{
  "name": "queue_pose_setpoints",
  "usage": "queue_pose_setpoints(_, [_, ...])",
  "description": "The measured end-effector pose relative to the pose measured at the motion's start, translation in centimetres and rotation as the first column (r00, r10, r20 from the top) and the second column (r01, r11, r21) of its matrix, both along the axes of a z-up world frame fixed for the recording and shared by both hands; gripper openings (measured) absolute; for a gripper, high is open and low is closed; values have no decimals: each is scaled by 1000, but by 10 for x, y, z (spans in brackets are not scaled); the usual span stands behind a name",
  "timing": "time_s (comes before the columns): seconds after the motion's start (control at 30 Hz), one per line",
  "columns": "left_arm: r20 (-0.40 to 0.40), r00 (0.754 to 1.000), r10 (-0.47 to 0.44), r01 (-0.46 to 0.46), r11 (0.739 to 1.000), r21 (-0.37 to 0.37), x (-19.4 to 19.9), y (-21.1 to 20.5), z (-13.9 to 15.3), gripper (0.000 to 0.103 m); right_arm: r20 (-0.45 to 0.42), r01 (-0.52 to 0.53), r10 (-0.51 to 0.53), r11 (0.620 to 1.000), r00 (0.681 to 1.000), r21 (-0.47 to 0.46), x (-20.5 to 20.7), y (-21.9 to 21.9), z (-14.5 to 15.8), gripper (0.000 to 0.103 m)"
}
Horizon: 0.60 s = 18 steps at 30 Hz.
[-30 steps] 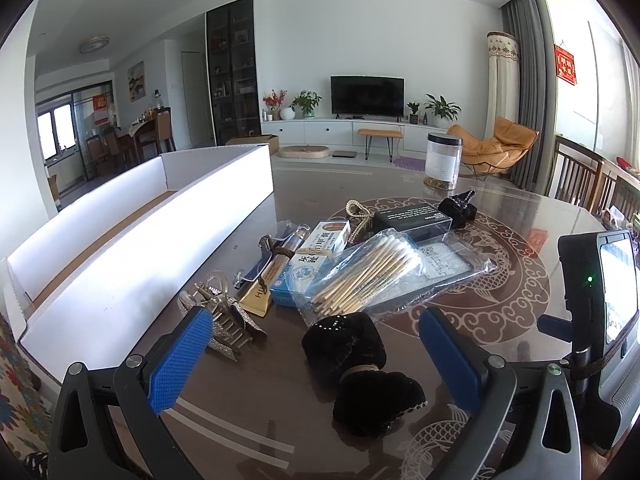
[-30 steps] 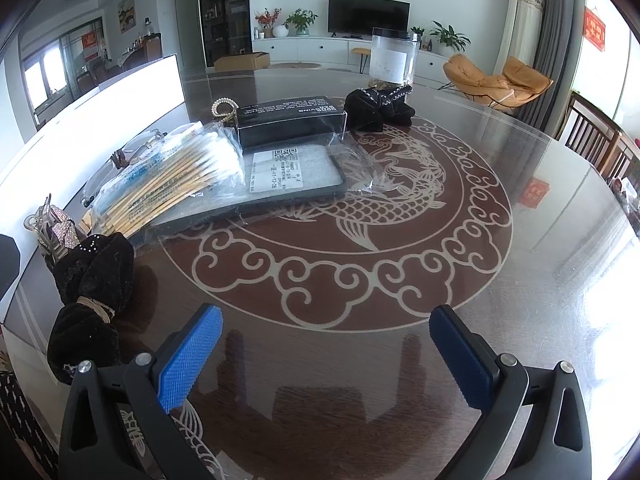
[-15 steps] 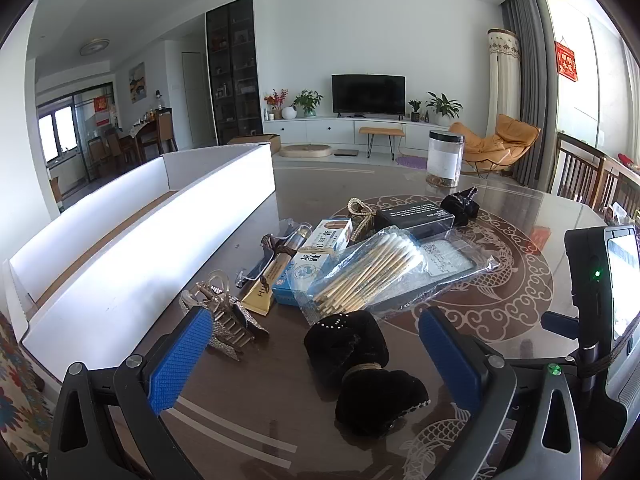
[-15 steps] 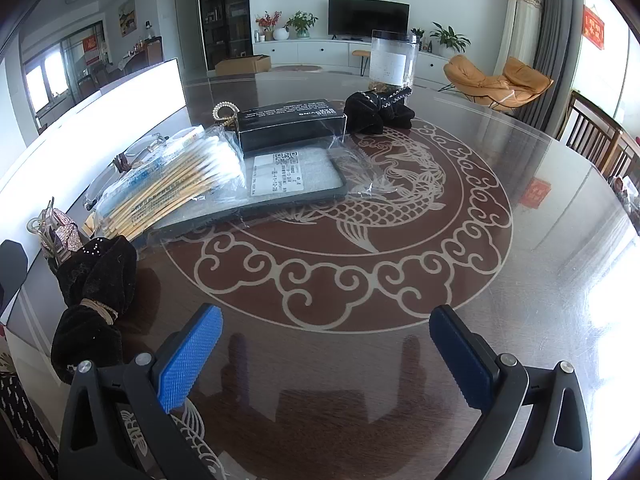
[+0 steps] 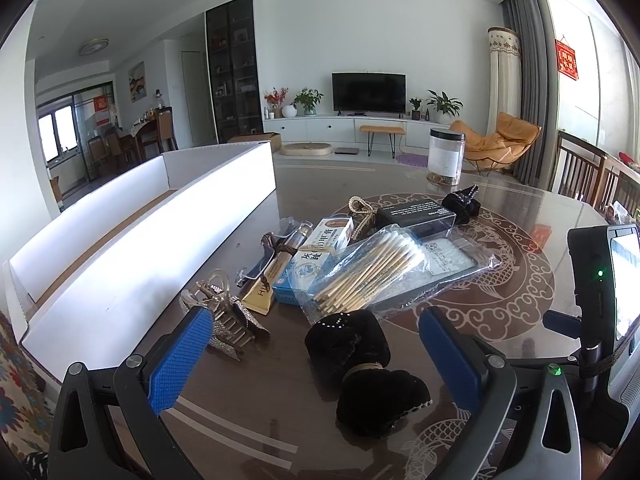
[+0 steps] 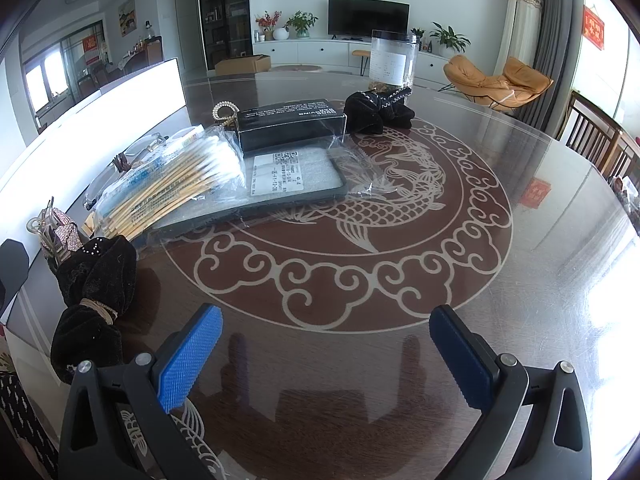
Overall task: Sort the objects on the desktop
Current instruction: 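Move the right tool toward the bag of cotton swabs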
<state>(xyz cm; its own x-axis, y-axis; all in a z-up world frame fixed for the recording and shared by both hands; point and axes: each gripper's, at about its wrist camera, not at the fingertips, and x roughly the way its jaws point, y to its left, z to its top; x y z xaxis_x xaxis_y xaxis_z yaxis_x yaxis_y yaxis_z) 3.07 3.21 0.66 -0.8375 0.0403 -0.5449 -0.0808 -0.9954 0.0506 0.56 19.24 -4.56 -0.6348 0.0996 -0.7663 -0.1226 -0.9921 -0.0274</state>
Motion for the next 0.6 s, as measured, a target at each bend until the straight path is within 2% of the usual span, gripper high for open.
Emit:
queue_pose_setpoints(0.23, [13,1000,8,-8,1000,0,-2,-2,-3,103,1,-1,1,1000,1000,0,0,0,0,103])
queue_pose_setpoints(0.43, [124,992,14,-15,1000,12,-18,-4,-19,103,2,-2,2,1000,1000,-1,0,0,0,103])
queue_pose_setpoints(0.6, [163,985,48,-56,997,45,-23,-15,-23,103,6,-3,3,1000,1000,-2,-1,-1,-2,103])
